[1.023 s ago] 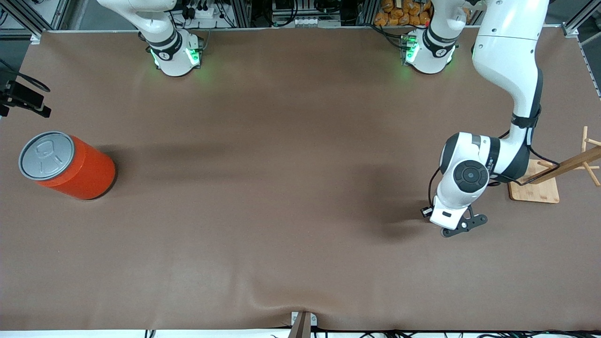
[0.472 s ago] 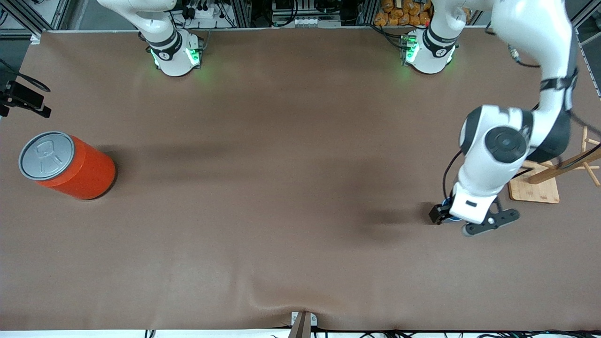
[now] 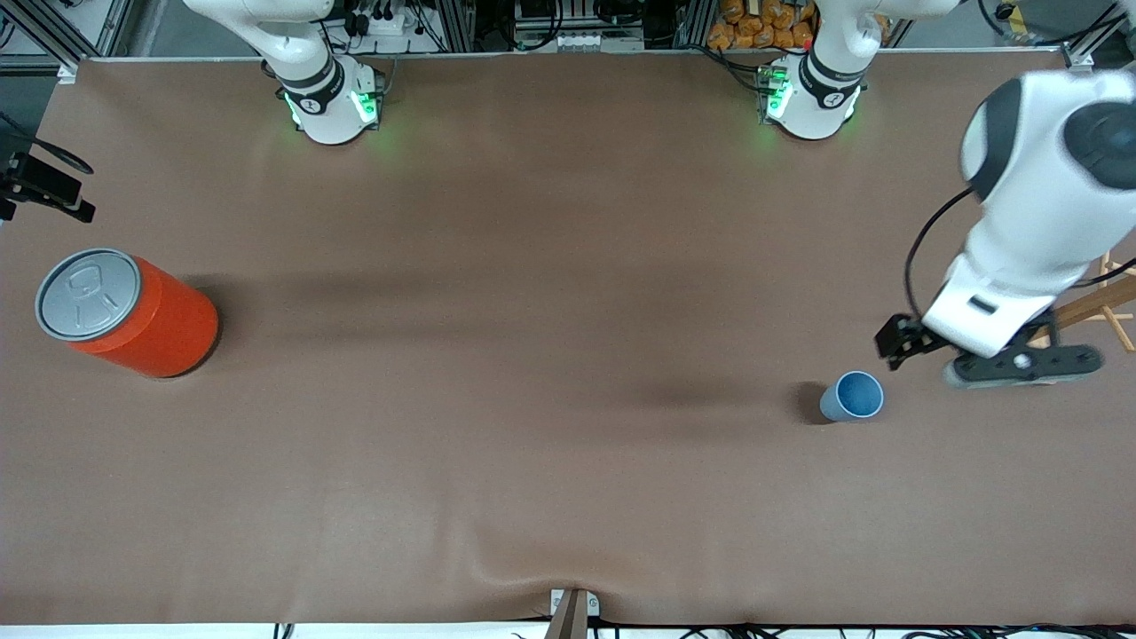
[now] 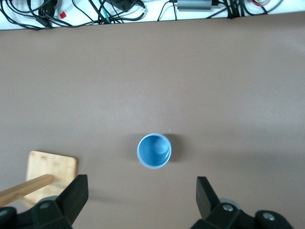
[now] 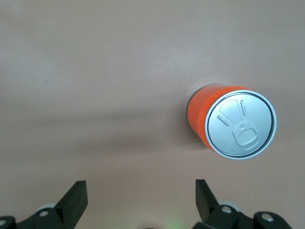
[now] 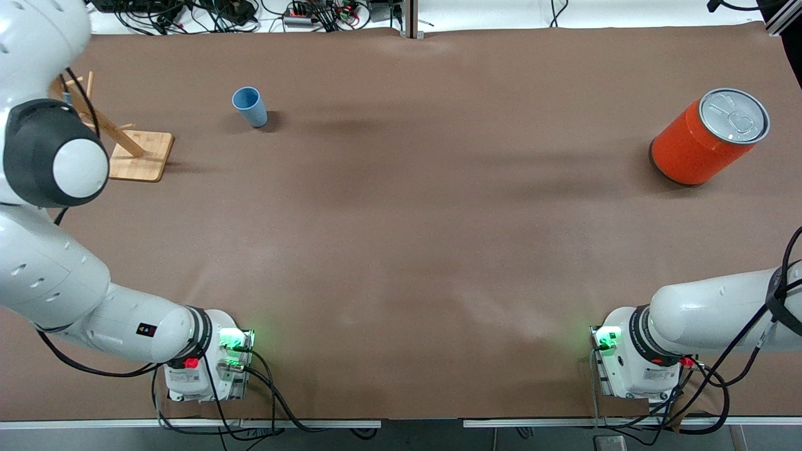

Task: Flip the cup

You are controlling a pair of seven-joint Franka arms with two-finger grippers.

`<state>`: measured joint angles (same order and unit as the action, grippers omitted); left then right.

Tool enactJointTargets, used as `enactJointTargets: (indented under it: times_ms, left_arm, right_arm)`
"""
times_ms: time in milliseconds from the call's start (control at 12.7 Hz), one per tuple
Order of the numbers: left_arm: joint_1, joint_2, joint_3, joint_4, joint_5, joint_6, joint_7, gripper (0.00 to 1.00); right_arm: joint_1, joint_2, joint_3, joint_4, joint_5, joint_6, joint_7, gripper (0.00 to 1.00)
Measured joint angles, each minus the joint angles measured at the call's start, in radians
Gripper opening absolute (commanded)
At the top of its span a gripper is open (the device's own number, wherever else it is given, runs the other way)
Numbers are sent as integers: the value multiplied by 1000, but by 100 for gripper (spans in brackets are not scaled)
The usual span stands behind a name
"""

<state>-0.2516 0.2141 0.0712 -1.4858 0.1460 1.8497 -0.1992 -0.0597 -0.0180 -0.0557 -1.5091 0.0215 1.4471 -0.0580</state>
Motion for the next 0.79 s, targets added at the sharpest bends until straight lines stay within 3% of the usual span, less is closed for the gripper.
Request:
enactJointTargets:
  times_ms: [394,787]
  left_arm:
    - [28,-40,-2,62,-81,-104,68,100]
    - [60,-159,-3,28,-120,-214,164,100]
  right_arm:
    - [0,1,1,0,0,-4,0,100]
    - [0,2,1,0,0,-5,0,100]
